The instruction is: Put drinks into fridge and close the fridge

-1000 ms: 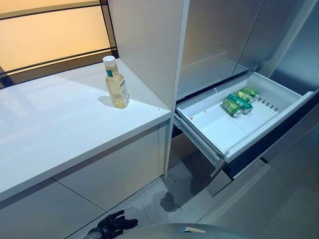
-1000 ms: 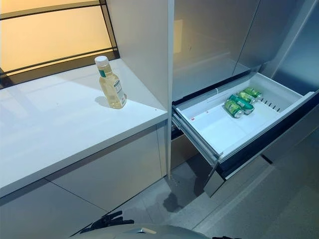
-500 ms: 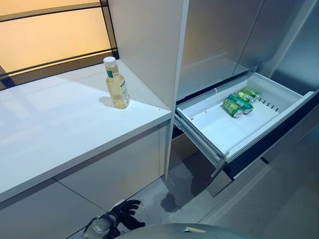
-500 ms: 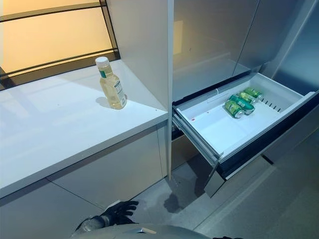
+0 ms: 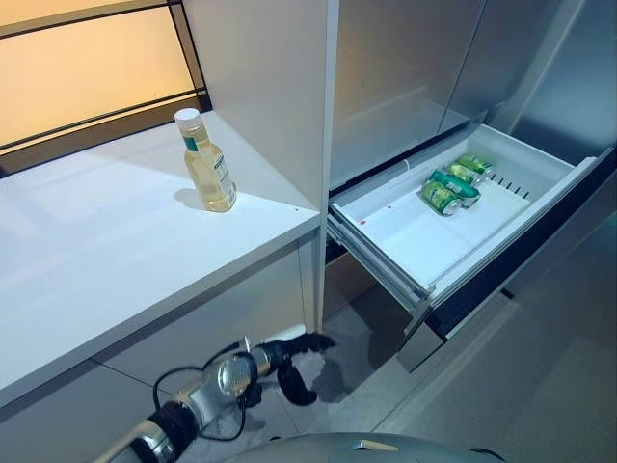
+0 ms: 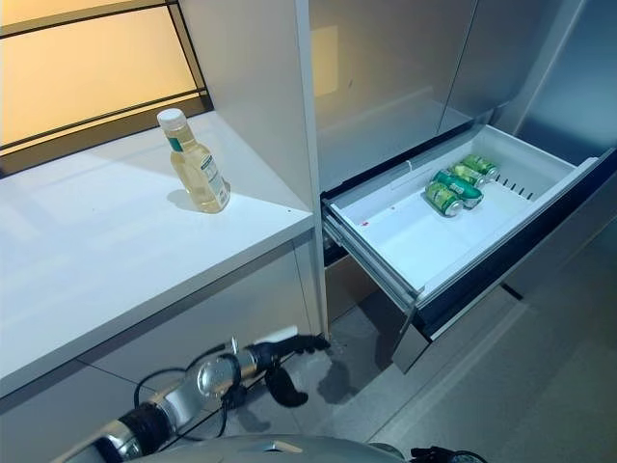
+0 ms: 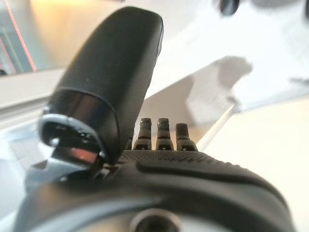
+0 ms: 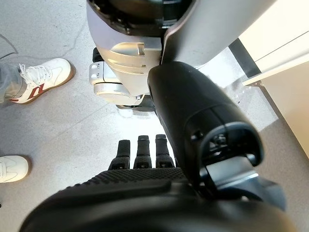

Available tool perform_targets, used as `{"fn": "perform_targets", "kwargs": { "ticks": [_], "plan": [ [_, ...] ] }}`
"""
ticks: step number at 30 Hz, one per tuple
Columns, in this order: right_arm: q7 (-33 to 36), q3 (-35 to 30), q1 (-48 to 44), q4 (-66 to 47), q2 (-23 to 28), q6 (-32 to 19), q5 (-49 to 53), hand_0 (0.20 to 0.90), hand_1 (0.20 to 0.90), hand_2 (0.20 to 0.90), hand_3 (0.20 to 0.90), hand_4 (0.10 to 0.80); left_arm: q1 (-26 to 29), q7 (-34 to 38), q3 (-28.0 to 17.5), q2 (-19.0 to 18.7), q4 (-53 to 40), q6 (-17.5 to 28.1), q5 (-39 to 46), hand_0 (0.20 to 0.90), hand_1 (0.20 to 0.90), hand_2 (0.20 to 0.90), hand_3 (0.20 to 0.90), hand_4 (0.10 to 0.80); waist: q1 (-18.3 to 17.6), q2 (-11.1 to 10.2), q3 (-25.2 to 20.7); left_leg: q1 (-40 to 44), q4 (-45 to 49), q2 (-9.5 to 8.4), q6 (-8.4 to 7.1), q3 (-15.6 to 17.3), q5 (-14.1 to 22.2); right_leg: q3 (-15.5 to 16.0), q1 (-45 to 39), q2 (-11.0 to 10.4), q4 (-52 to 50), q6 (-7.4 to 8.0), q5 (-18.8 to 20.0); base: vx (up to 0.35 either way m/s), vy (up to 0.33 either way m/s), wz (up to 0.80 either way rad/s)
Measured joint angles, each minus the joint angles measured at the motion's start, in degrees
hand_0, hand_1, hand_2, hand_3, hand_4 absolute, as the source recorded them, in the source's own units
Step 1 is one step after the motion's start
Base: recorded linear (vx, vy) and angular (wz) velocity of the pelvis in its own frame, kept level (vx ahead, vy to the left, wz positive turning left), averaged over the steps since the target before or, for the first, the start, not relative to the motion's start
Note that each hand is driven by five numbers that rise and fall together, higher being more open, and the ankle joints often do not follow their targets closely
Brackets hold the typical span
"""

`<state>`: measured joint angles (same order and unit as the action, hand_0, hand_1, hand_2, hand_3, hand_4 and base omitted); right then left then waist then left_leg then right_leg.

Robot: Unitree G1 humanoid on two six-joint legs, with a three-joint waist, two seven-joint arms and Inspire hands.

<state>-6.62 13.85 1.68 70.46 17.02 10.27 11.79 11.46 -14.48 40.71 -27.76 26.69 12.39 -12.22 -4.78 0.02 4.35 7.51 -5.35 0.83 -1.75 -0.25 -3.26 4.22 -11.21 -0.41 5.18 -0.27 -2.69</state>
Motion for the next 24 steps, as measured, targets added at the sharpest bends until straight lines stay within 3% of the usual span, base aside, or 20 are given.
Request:
{"fn": "perform_targets", "kwargs": {
  "ticks": [6, 10, 13, 17, 24],
  "plan": [
    [0.2, -0.7, 0.2, 0.1, -0.1, -0.8, 0.0, 0.9, 0.9, 0.9, 0.9, 0.8, 1.0, 1.0, -0.5, -4.0, -10.3, 1.6, 3.4, 0.9, 0.9, 0.9, 0.9, 0.8, 0.7, 0.2, 0.8, -0.7, 0.0, -0.04, -0.09, -0.7, -0.1, 0.8, 0.3, 0.0, 0.0, 0.0, 0.0, -0.038, 0.004, 0.05],
    [1.5, -0.7, 1.2, 0.0, -0.3, -1.9, 0.3, 0.9, 0.9, 0.9, 0.9, 0.8, -1.5, -2.4, -1.6, -7.1, -21.6, 4.1, 4.5, 0.9, 0.9, 0.9, 0.9, 0.8, 1.8, 0.3, 0.9, -1.7, 0.0, -0.09, -0.13, -1.6, -0.5, 1.6, 0.9, 0.0, 0.0, 0.0, 0.0, -0.007, -0.007, 0.13],
    [2.5, -0.7, 1.4, 0.0, -0.5, -2.8, 0.6, 0.9, 0.9, 0.9, 0.9, 0.8, -2.0, -5.7, -3.6, -8.3, -27.9, 4.2, 10.9, 0.9, 0.9, 0.9, 0.9, 0.8, 2.8, 0.5, 1.1, -1.8, 0.0, -0.13, -0.17, -2.2, -0.7, 2.4, 0.8, 0.0, 0.0, 0.01, 0.0, -0.028, -0.016, 0.1],
    [2.7, -0.7, 2.0, 0.0, -0.4, -3.0, 1.0, 0.9, 0.9, 0.9, 0.9, 0.8, -2.0, -7.8, -7.2, -9.2, -34.7, 4.1, 19.1, 0.9, 0.9, 0.9, 0.9, 0.8, 3.4, 0.6, 1.2, -1.9, 0.0, -0.13, -0.23, -2.9, -1.0, 2.8, 0.8, 0.1, 0.0, 0.02, 0.0, -0.02, -0.015, 0.09],
    [2.7, -0.7, 2.2, 0.0, -0.4, -3.4, 1.8, 0.9, 0.9, 0.9, 0.9, 0.8, -1.6, -8.4, -11.2, -9.7, -39.6, 4.1, 25.3, 0.9, 0.9, 0.9, 0.9, 0.8, 3.5, 0.7, 1.1, -2.2, 0.0, -0.22, -0.22, -3.2, -1.1, 3.0, 0.8, 0.1, 0.0, 0.0, 0.0, -0.008, -0.006, 0.02]
  ]
}}
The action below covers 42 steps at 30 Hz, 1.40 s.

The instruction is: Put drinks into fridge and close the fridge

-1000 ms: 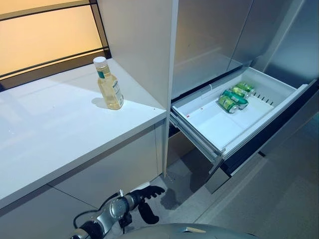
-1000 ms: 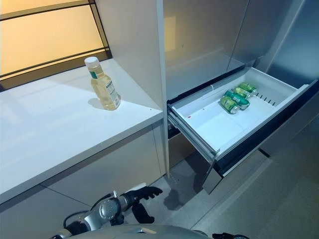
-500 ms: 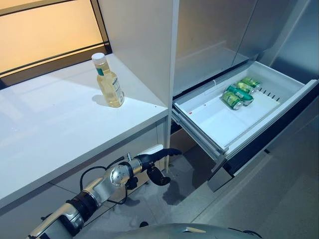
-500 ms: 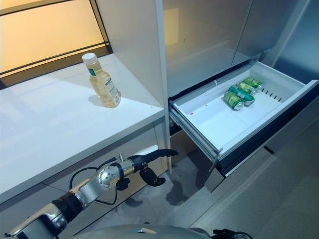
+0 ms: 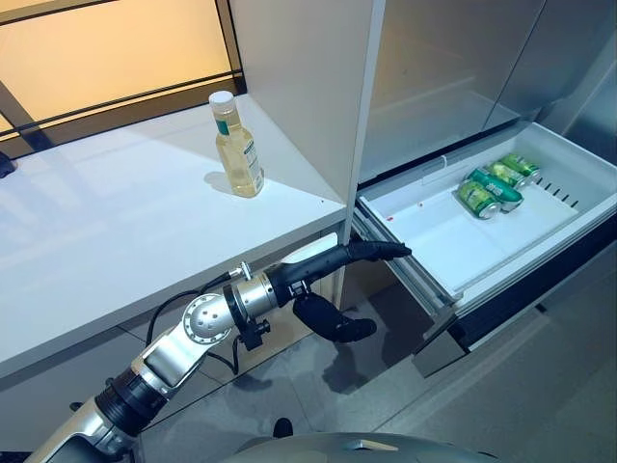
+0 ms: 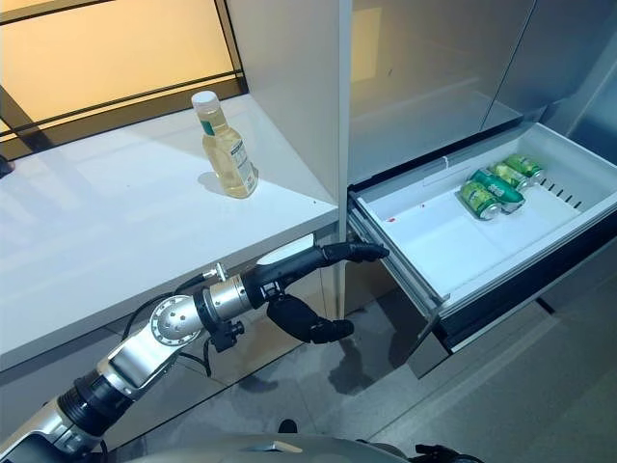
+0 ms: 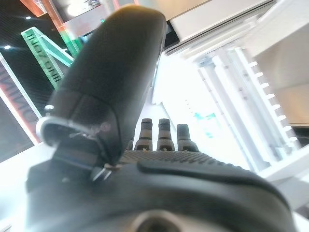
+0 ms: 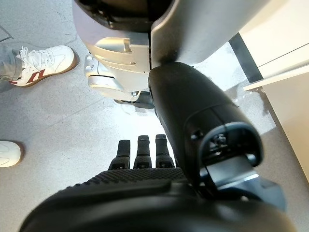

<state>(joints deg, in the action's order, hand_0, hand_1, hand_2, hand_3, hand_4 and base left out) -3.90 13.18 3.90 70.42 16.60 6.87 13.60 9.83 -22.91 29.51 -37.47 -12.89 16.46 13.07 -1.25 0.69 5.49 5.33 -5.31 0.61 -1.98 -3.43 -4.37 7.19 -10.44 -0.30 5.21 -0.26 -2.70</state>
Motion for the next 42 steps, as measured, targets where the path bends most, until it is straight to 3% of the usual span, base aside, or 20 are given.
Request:
{"fn": "perform_targets", "kwargs": {
  "ticks": [9, 17, 26, 29, 34, 42],
  "plan": [
    [0.0, 0.0, 0.3, 0.2, 0.0, -0.7, 0.8, 0.9, 0.9, 0.9, 0.9, 0.8, 0.6, 6.1, -6.2, 0.7, 0.0, 0.4, 3.0, 0.9, 0.9, 0.9, 0.9, 0.8, 0.8, 0.0, 0.0, 0.0, 0.0, 0.0, 0.0, -0.1, 0.0, 0.1, 0.0, 0.0, 0.0, 0.0, 0.0, 0.0, 0.0, 0.0],
    [0.0, 0.0, 0.5, 0.4, 0.0, -0.8, 0.9, 0.9, 0.9, 0.9, 0.9, 0.8, 0.8, 17.3, -14.4, 1.7, 0.0, 5.1, 2.5, 0.9, 0.9, 0.9, 0.9, 0.8, 1.3, -0.1, 0.0, 0.0, 0.1, -0.05, 0.02, -0.4, 0.0, 0.3, -0.2, 0.0, 0.0, 0.0, 0.0, 0.022, -0.009, 0.01],
    [0.0, -0.6, 0.6, 0.5, -0.4, -0.9, 0.9, 0.9, 0.9, 0.9, 0.9, 0.8, 1.3, 23.7, -21.1, 3.4, -2.1, 9.3, 2.6, 0.9, 0.9, 0.9, 0.9, 0.8, 1.3, -0.5, -0.2, 0.1, 0.2, -0.1, 0.0, -0.9, -0.2, 0.7, -0.5, 0.0, 0.0, 0.0, 0.0, 0.013, -0.002, 0.02],
    [0.1, -1.3, 0.7, 0.7, -0.9, -1.0, 0.9, 0.9, 0.9, 0.9, 0.9, 0.8, 1.4, 29.2, -23.4, 3.3, -3.0, 10.0, -1.1, 0.9, 0.9, 0.9, 0.9, 0.8, 1.2, -0.7, -0.4, 0.2, 0.2, -0.09, 0.0, -0.9, -0.2, 0.7, -0.5, 0.0, 0.0, 0.0, 0.0, 0.0, 0.0, 0.0],
    [0.6, -2.2, 0.9, 0.7, -1.1, -0.9, 0.9, 0.9, 0.9, 0.9, 0.9, 0.8, 1.4, 39.2, -27.2, 3.2, -1.6, 6.1, -6.2, 0.9, 0.9, 0.9, 0.9, 0.8, 1.4, -0.6, -0.5, 0.4, 0.2, -0.11, 0.0, -1.0, -0.2, 0.7, -0.8, 0.0, 0.0, 0.0, 0.0, 0.0, 0.0, 0.0],
    [0.9, -2.3, 0.8, 0.7, -1.2, 0.0, 0.8, 0.9, 0.9, 0.9, 0.9, 0.8, -0.2, 41.3, -27.9, 3.3, 7.4, -5.2, -5.7, 0.9, 0.9, 0.9, 0.9, 0.8, 1.7, -0.3, -1.8, 0.5, 0.2, -0.17, 0.01, -1.0, -0.2, 0.6, -0.9, 0.0, 0.0, -0.01, 0.0, 0.0, 0.0, 0.0]
  ]
}}
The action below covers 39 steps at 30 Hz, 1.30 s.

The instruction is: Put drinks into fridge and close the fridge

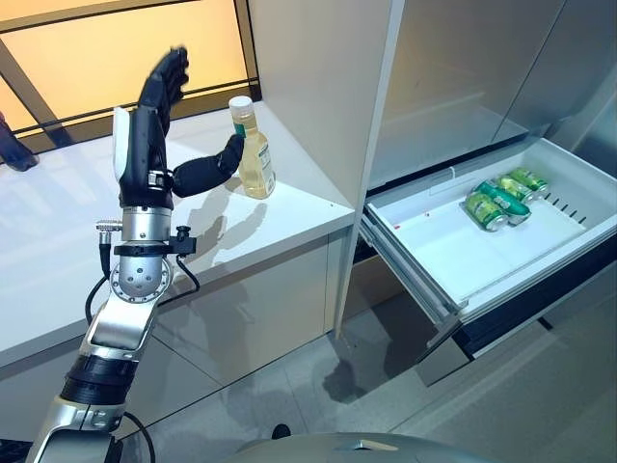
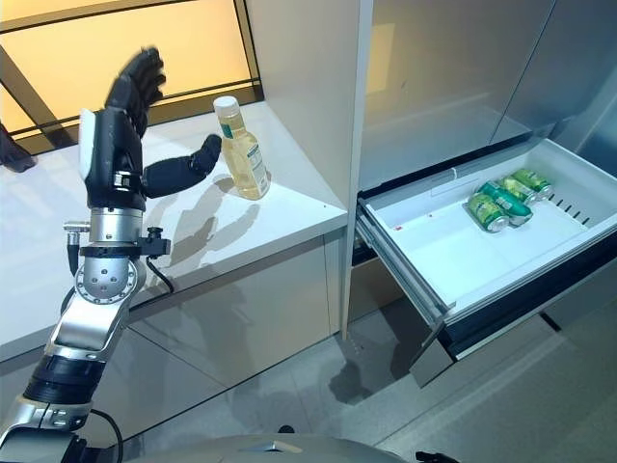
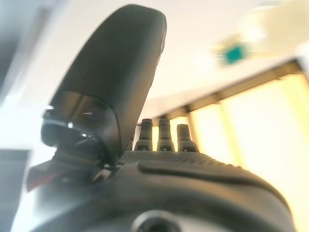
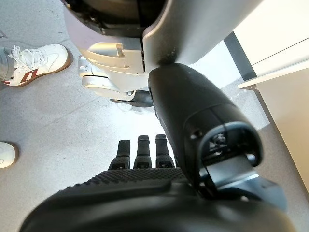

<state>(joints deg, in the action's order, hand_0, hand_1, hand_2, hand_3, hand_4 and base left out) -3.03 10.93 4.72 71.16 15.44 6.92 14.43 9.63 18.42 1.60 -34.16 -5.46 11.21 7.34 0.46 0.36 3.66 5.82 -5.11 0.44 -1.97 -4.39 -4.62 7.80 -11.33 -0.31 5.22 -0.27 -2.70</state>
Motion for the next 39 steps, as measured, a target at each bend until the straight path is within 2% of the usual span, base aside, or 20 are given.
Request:
{"fn": "perform_targets", "kwargs": {
  "ticks": [3, 12, 20, 26, 39],
  "plan": [
    [0.0, -0.9, 0.0, 0.0, 0.0, 0.6, 0.0, 0.9, 0.9, 0.9, 0.9, 0.8, -0.9, -1.4, 0.1, 1.1, 2.3, -5.0, 3.9, 0.9, 0.9, 0.9, 0.9, 0.8, 0.1, 0.1, -0.1, 0.1, 0.0, -0.01, 0.05, 0.0, -0.1, 0.0, -0.1, 0.0, 0.0, -0.02, 0.0, 0.028, 0.006, 0.01],
    [0.0, -1.1, -0.1, -0.4, 0.0, 1.8, -0.1, 0.9, 0.9, 0.9, 0.9, 0.8, -1.4, -2.8, 0.5, 2.4, 2.8, -11.2, 11.2, 0.9, 0.9, 0.9, 0.9, 0.8, 0.0, 0.3, -0.3, 0.4, 0.0, -0.03, 0.06, 0.1, -0.1, -0.2, -0.1, 0.0, 0.0, -0.02, 0.0, 0.01, 0.0, 0.0],
    [0.2, -1.0, -0.2, -0.6, 0.2, 2.2, -0.1, 0.9, 0.9, 0.9, 0.9, 0.8, -1.4, -3.3, 1.4, 3.9, 5.9, -12.5, 14.0, 0.9, 0.9, 0.9, 0.9, 0.8, -0.6, 0.7, -0.8, 0.5, -0.1, 0.01, 0.06, 0.2, -0.1, -0.4, -0.1, 0.0, 0.0, -0.02, 0.0, 0.0, 0.0, 0.0],
    [0.2, -1.0, -0.3, -0.6, 0.2, 2.4, -0.1, 0.9, 0.9, 0.9, 0.9, 0.8, -1.4, -4.5, 3.1, 4.0, 6.0, -13.7, 15.3, 0.9, 0.9, 0.9, 0.9, 0.8, -0.7, 0.7, -0.8, 0.5, 0.0, 0.04, 0.06, 0.4, -0.1, -0.6, -0.1, 0.0, 0.0, -0.05, 0.0, 0.0, 0.0, 0.0],
    [0.2, -0.9, -0.6, -1.2, 0.2, 3.3, -0.2, 0.9, 0.9, 0.9, 0.9, 0.8, 0.3, -4.2, 3.9, 4.2, 7.1, -14.9, 18.6, 0.9, 0.9, 0.9, 0.9, 0.8, -1.9, 0.7, -0.8, 0.8, -0.1, 0.18, 0.06, 1.2, -0.1, -1.2, 0.0, 0.1, 0.0, -0.19, 0.1, 0.004, 0.001, -0.01]
  ]
}}
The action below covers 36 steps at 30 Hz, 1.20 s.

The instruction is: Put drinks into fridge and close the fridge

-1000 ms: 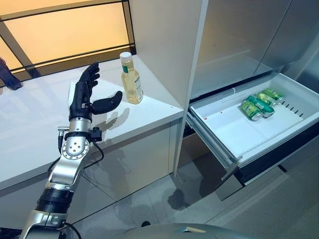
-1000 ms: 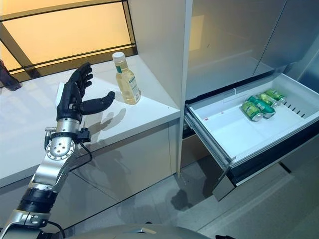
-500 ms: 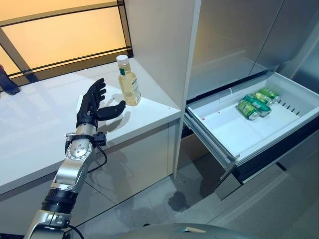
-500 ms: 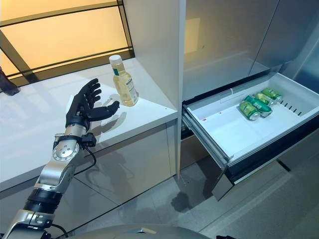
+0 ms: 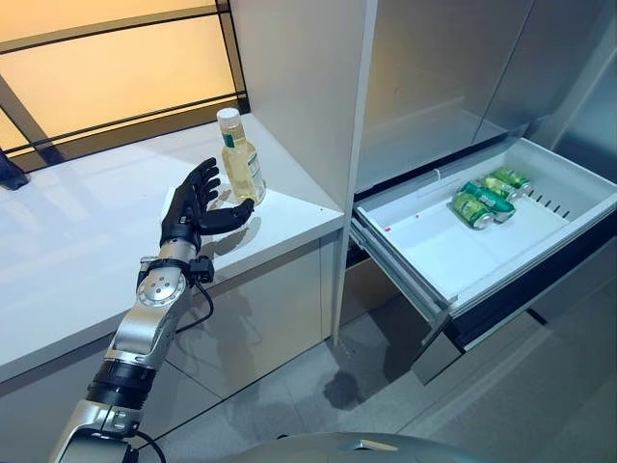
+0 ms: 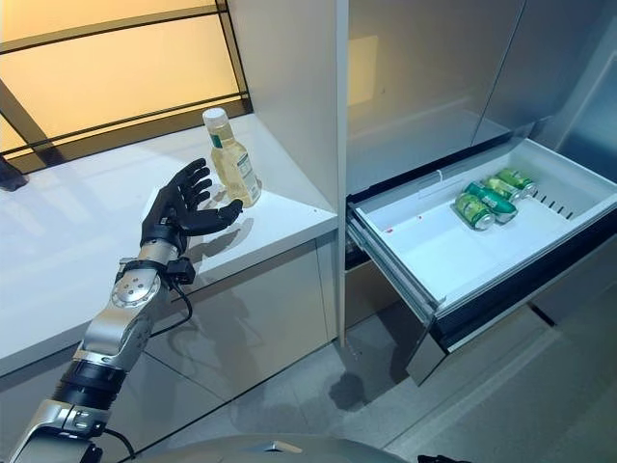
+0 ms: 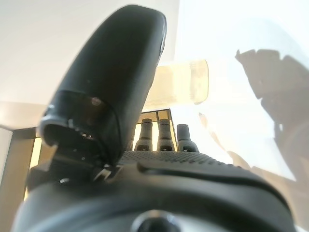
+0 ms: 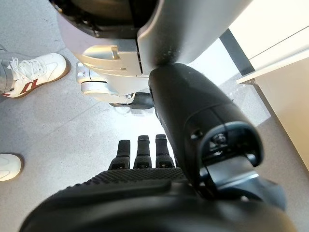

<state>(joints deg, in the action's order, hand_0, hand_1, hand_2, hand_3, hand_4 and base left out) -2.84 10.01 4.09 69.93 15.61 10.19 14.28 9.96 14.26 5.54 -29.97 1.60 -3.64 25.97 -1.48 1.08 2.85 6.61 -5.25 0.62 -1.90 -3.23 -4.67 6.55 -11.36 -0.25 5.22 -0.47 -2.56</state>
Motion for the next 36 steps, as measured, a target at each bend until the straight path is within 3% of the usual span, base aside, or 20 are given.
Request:
{"fn": "perform_targets", "kwargs": {
  "ticks": [23, 36],
  "plan": [
    [0.0, 2.0, -0.6, -0.1, 0.3, 0.0, -0.2, 0.9, 0.9, 0.9, 0.9, 0.8, 7.3, 7.7, 1.0, 0.0, 9.1, 0.0, 0.0, 0.9, 0.9, 0.9, 0.9, 0.8, -1.9, 0.0, -0.4, 0.7, -0.1, 0.17, 0.06, 1.5, 0.1, -1.5, -0.1, 0.0, 0.0, -0.01, 0.2, 0.007, 0.001, -0.03],
    [-0.1, 2.1, -0.6, -0.1, 0.3, -0.2, -0.2, 0.9, 0.9, 0.9, 0.9, 0.8, 10.1, 7.8, 1.2, 0.0, 13.2, 0.0, 1.7, 0.9, 0.9, 0.9, 0.9, 0.8, -2.8, 0.0, -0.7, 1.0, -0.1, 0.25, 0.12, 2.4, 0.2, -2.5, 0.0, 0.1, 0.0, 0.03, 0.5, 0.005, 0.0, -0.03]
  ]
}}
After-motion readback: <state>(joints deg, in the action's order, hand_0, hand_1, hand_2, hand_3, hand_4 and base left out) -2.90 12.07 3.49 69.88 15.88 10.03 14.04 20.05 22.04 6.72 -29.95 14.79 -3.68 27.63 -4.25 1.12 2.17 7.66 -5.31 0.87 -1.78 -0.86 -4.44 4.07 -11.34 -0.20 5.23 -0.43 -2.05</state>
